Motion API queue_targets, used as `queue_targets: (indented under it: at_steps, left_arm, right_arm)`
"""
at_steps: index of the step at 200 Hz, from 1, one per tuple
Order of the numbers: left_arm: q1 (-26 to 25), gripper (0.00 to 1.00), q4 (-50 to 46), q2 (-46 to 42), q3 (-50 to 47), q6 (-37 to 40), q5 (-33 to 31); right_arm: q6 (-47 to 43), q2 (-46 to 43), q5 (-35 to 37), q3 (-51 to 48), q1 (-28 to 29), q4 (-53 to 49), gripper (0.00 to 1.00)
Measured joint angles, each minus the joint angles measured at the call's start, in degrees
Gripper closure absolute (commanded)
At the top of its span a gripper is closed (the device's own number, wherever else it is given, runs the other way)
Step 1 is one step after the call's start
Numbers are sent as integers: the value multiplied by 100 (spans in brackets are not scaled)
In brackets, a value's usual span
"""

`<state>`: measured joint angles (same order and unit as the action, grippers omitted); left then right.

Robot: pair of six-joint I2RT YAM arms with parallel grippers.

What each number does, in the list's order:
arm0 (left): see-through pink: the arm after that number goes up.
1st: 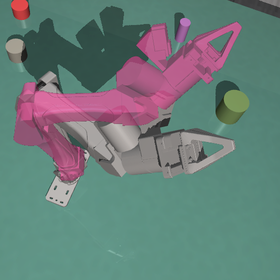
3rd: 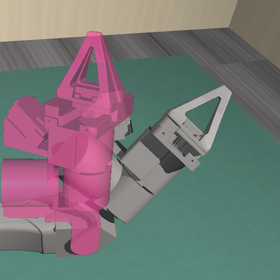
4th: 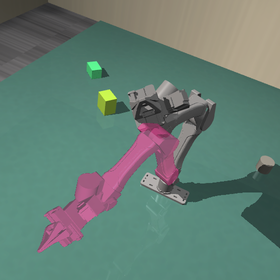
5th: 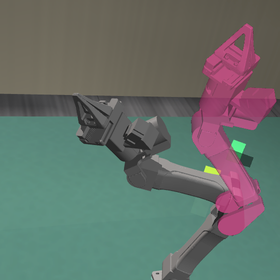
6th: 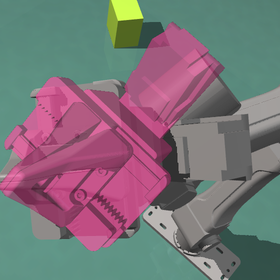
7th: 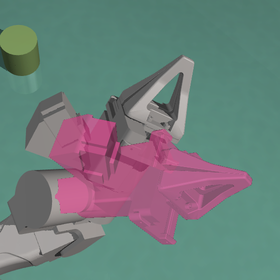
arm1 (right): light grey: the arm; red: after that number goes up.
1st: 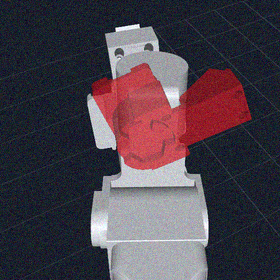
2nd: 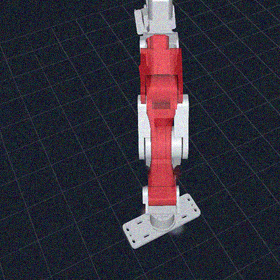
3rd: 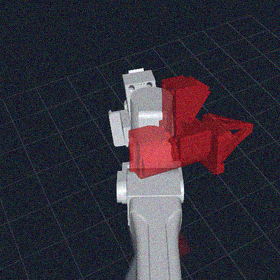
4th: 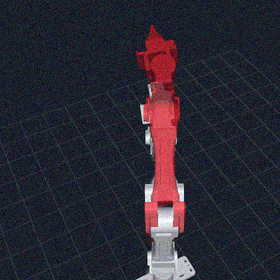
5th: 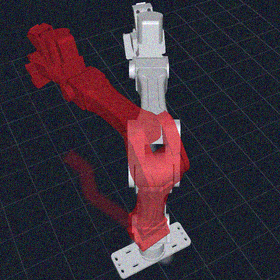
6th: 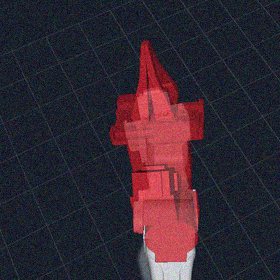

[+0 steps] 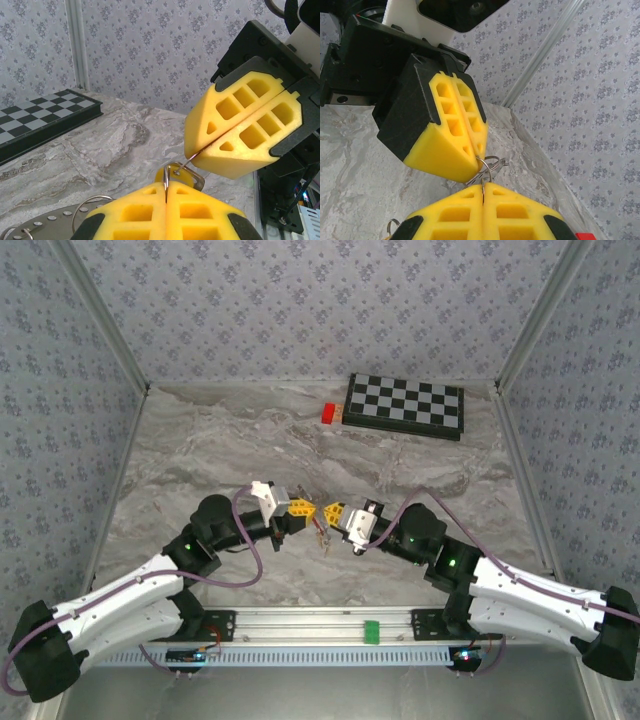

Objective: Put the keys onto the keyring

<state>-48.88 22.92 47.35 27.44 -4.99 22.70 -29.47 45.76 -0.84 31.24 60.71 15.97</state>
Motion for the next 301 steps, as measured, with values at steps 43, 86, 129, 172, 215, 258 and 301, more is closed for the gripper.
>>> queue_targets:
  at_steps: [43, 86, 129, 172, 215, 258, 301]
  left_arm:
    - [0, 100, 0, 0, -2, 0, 0]
    - [0, 100, 0, 0, -2, 0, 0]
    - [0, 100, 0, 0, -2, 0, 2]
    - [0, 100, 0, 0, -2, 0, 2]
    - [0, 100, 0, 0, -4, 0, 2]
    - [0, 100, 0, 2, -4, -2, -22]
    - [-4, 100, -2, 2, -4, -26, -131]
  right_arm:
    - [0, 0, 24, 0, 9, -31, 100]
    - [-13, -2, 162, -4, 9, 35, 100]
    - [-15, 4, 177, -4, 9, 96, 100]
    - [-17, 61, 173, -2, 11, 98, 100]
    - [-17, 81, 170, -4, 20, 96, 100]
    - [-17, 81, 155, -2, 26, 90, 100]
    - [-17, 79, 160, -26, 37, 42, 100]
